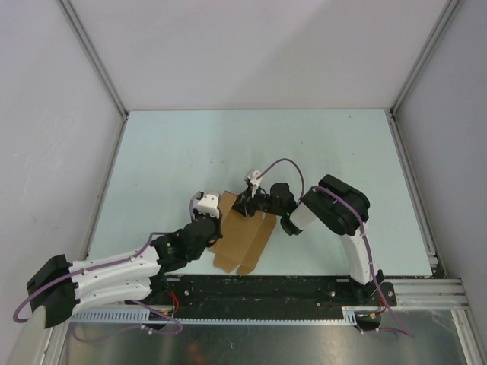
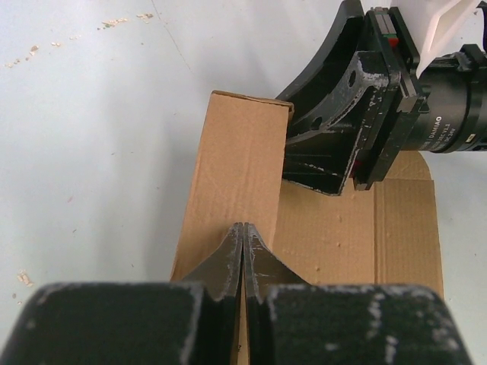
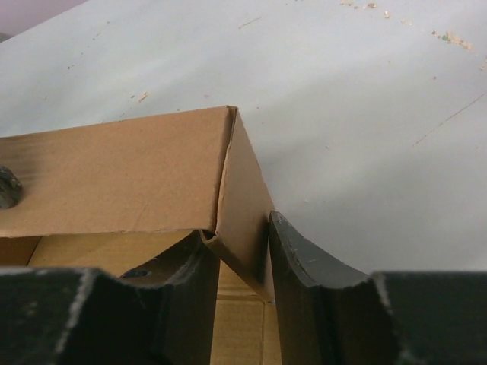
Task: Fold the paper box
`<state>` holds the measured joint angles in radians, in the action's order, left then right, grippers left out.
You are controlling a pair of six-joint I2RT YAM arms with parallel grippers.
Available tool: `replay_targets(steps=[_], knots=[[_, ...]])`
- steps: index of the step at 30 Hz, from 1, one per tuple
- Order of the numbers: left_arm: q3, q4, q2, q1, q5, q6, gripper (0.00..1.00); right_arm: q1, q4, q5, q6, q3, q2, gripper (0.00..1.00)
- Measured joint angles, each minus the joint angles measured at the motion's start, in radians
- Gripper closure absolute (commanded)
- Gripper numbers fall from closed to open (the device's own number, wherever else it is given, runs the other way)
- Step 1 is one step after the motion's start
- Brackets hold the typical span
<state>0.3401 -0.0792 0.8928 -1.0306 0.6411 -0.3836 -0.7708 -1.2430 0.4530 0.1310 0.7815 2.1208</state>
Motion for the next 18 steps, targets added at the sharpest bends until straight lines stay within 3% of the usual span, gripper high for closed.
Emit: replay_targets(steps=[12, 18], knots=[[0.0, -0.015, -0.006, 0.002, -0.01, 0.0, 0.96, -0.005, -0.004, -0.023, 0.006, 0.002, 0.002, 0.9], [0.0, -0.021, -0.013, 0.003, -0.009, 0.0, 0.96, -0.008, -0.003, -0.03, 0.003, 0.002, 0.002, 0.97]])
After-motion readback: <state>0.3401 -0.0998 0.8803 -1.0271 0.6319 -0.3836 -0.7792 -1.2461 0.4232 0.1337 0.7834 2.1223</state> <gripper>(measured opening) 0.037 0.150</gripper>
